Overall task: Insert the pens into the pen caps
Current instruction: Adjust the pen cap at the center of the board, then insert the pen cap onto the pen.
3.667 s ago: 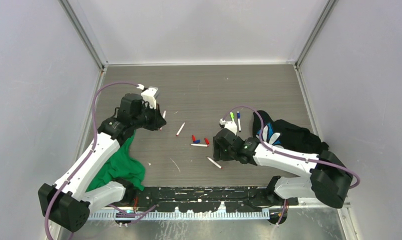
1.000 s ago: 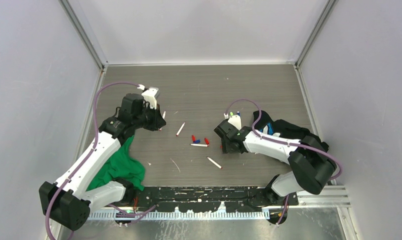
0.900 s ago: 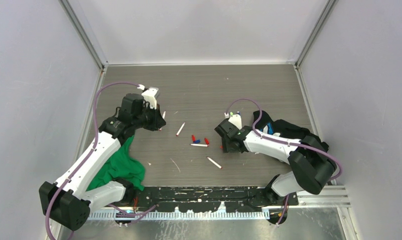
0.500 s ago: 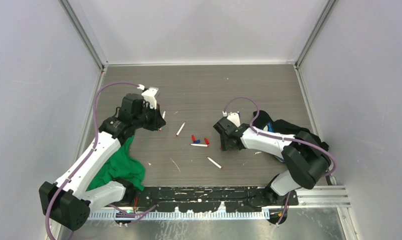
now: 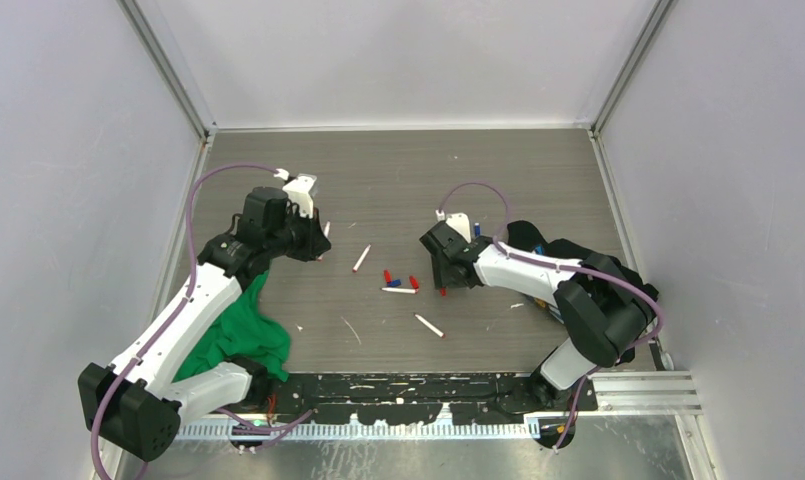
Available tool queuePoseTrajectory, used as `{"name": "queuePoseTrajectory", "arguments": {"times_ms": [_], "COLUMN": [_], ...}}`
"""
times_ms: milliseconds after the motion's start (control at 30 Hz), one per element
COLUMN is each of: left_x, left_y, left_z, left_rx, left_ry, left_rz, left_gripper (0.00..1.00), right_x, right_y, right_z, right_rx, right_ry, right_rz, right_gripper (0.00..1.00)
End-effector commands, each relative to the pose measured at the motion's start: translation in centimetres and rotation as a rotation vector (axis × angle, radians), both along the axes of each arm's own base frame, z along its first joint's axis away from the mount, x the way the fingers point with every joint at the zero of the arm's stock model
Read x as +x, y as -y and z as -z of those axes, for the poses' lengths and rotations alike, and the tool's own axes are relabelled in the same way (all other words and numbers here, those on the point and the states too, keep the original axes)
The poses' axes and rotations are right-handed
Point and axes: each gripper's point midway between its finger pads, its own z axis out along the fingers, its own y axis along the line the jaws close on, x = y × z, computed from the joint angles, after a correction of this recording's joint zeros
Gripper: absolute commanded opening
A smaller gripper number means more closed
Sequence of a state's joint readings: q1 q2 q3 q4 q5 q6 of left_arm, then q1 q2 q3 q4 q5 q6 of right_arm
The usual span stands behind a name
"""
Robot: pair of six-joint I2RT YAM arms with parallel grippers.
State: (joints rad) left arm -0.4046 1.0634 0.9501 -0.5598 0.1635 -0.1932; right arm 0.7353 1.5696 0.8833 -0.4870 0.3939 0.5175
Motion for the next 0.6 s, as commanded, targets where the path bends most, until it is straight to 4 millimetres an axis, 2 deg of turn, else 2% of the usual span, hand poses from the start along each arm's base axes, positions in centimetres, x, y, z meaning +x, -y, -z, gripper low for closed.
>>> {"name": "queuePoseTrajectory", "arguments": {"times_ms": [0,100,200,300,567], "left_x": [0.5,0.4,0.4,0.4,0.4], "left_y": [0.0,-0.1,-0.1,0.0,0.0], "left_z": [-2.5,-2.6,-2.6,-2.6,-2.5], "left_rx": [-0.016,-0.015,-0.017,-0.019,-0.017], "left_ry": [0.078,0.084,0.084,0.081,0.08], "left_rz": [-0.001,-0.004,-0.006,-0.004,-0.002], "left_gripper": [0.0,0.0,0.0,0.0,0.0], "right_x": [1.7,1.4,1.0,0.7,0.7], "right_y": [-1.6,-2.5,-3.8,-4.5,-4.7], "right_z": [-3.5,-4.7,-5.2,-4.5,-2.6], "right_rx": [0.077,0.144,0.215,0.224,0.153], "right_ry": [0.079,0.08,0.068,0.041,-0.006], "right_rz": [-0.016,-0.033,-0.06,-0.087,-0.135], "right_gripper": [0.62,0.62,0.61,0.59,0.53]}}
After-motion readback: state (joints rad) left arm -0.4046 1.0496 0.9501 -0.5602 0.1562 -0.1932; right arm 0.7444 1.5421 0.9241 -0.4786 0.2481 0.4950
